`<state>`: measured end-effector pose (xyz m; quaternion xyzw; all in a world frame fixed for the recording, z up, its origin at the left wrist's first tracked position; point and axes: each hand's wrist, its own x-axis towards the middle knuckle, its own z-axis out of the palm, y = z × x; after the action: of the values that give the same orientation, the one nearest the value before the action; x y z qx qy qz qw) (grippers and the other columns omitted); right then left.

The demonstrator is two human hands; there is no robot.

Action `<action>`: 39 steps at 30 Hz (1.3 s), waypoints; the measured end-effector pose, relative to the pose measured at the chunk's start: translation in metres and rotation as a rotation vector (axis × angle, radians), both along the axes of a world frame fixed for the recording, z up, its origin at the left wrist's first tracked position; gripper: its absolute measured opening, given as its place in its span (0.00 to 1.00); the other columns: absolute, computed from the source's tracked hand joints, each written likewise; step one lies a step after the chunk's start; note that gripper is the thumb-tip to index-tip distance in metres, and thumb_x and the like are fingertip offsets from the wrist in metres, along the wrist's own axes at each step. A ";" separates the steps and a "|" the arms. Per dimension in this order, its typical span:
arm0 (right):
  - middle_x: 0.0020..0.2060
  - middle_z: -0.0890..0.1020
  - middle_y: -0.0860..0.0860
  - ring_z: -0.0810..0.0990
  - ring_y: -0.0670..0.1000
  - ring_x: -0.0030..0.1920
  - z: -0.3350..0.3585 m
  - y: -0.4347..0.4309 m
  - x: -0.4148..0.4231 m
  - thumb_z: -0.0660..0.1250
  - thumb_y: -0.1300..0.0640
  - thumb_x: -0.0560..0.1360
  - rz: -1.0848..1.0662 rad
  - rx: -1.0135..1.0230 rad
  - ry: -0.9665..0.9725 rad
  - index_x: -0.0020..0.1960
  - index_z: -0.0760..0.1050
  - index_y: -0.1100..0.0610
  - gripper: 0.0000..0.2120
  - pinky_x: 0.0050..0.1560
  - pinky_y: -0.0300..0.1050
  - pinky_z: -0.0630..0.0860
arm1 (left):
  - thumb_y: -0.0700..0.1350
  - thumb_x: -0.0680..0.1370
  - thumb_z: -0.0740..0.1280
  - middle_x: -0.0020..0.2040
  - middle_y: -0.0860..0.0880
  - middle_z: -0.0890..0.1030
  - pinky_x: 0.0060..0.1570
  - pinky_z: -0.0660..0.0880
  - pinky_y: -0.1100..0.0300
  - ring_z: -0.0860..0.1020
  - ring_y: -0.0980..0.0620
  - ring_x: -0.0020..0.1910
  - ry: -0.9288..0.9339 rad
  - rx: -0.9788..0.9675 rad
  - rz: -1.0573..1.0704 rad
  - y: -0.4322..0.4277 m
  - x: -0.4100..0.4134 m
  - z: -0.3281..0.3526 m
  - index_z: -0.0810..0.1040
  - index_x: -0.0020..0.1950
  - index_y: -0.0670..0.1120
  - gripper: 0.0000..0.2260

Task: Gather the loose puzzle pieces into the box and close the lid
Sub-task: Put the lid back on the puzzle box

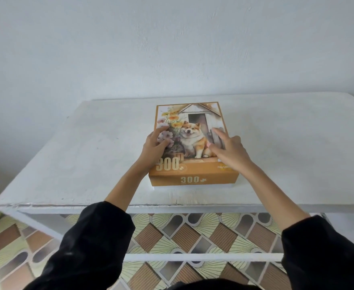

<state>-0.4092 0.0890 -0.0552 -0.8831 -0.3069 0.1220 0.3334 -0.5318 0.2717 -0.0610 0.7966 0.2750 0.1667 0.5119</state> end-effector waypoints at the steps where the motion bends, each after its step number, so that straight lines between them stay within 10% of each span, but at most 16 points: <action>1: 0.62 0.65 0.58 0.78 0.56 0.49 -0.004 0.000 0.000 0.56 0.42 0.76 -0.005 -0.009 0.012 0.69 0.56 0.37 0.22 0.51 0.47 0.74 | 0.47 0.81 0.58 0.71 0.43 0.63 0.57 0.76 0.51 0.71 0.43 0.65 0.031 0.060 0.004 0.001 0.003 -0.003 0.65 0.71 0.54 0.18; 8: 0.75 0.43 0.51 0.46 0.54 0.75 -0.022 0.007 0.001 0.53 0.43 0.78 0.041 -0.087 -0.105 0.74 0.51 0.44 0.26 0.69 0.55 0.55 | 0.47 0.82 0.51 0.77 0.46 0.48 0.72 0.52 0.52 0.49 0.45 0.76 0.217 0.589 -0.090 0.004 0.009 -0.024 0.58 0.75 0.47 0.20; 17: 0.75 0.48 0.52 0.57 0.57 0.72 -0.022 0.012 0.015 0.57 0.45 0.77 0.064 -0.091 -0.118 0.73 0.55 0.47 0.27 0.65 0.53 0.62 | 0.47 0.82 0.53 0.75 0.46 0.53 0.63 0.66 0.48 0.66 0.42 0.67 0.226 0.540 -0.122 0.001 0.014 -0.014 0.60 0.74 0.47 0.20; 39: 0.76 0.46 0.50 0.45 0.54 0.75 -0.027 0.025 0.028 0.49 0.44 0.80 0.145 -0.176 -0.244 0.75 0.49 0.53 0.28 0.71 0.52 0.53 | 0.53 0.82 0.49 0.77 0.45 0.52 0.72 0.50 0.47 0.48 0.43 0.75 0.394 0.838 -0.111 -0.005 0.031 -0.018 0.54 0.76 0.50 0.22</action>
<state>-0.3816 0.1139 -0.0824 -0.8925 -0.3962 0.0642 0.2056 -0.5012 0.2668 -0.0791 0.9647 0.2330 0.0814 0.0921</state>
